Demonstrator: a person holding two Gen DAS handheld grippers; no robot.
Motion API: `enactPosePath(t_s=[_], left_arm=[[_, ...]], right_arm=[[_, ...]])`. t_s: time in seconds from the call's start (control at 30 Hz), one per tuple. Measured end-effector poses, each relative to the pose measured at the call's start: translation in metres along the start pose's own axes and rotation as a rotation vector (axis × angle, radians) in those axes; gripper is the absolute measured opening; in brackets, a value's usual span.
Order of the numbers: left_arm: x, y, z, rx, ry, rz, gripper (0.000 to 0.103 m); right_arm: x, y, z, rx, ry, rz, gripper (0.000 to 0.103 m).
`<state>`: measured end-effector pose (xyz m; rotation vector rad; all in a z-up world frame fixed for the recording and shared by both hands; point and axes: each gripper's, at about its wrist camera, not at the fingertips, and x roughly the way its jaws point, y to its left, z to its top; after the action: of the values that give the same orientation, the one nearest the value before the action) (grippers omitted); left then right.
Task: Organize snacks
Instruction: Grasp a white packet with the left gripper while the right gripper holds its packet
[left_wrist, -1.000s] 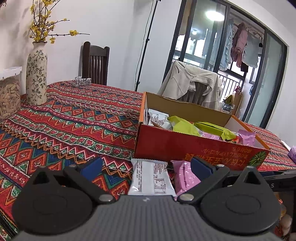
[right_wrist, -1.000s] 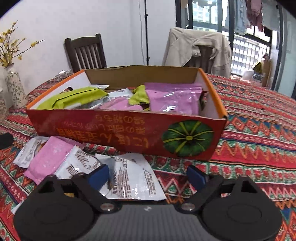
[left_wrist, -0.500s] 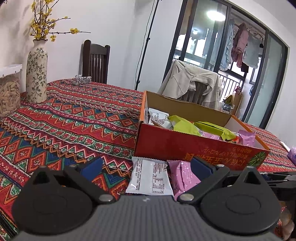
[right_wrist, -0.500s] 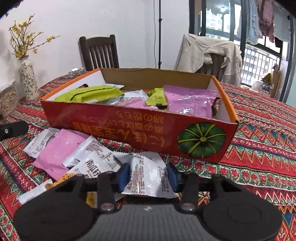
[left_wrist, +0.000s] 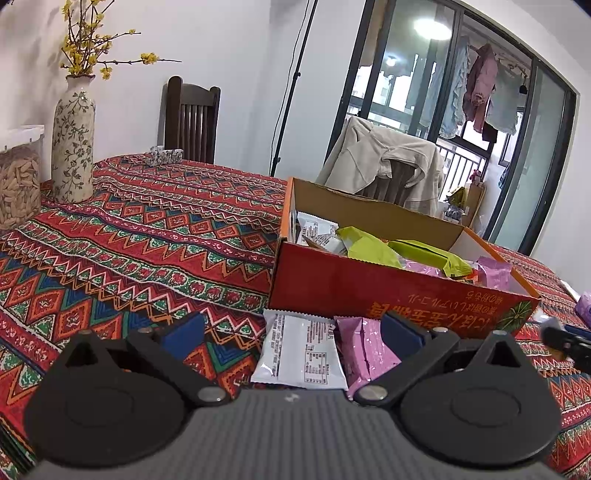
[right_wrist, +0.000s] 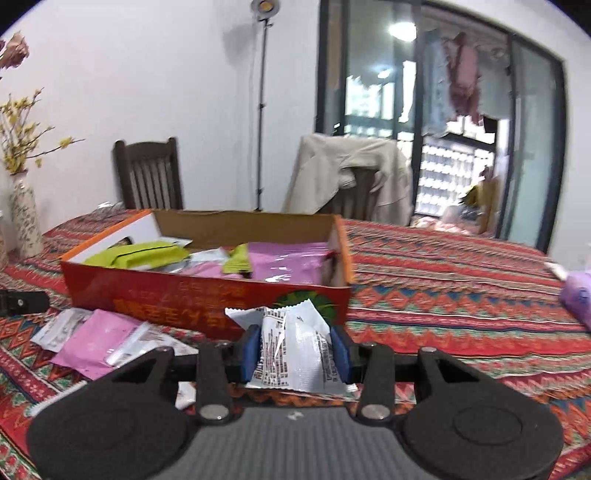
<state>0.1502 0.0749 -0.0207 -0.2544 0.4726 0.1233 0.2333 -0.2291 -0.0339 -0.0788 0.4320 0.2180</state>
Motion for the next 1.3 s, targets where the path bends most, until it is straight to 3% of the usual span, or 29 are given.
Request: enactPosePath(t_s=[0.17,0.43,0.67,1.3], left_arm=[[0.0,-0.002,-0.001,0.006,0.0,0.013,0.103],[0.001,-0.005,0.003,0.019,0.027,0.043,0.103],[-0.01,-0.028,0.001,0.069,0.075,0.018,0.103],[-0.02,-0.096,-0.046,0.205,0.238,-0.068,0.103]], right_arm=[[-0.008,-0.01,-0.015,0.013,-0.007,-0.04,0.04],[-0.003,-0.022,-0.026,0.074,-0.003,-0.012,0.04],[-0.005,-0.022,-0.029,0.093,-0.009,0.001,0.04],[-0.018,-0.024,-0.033,0.1,-0.045,0.032,0.041]])
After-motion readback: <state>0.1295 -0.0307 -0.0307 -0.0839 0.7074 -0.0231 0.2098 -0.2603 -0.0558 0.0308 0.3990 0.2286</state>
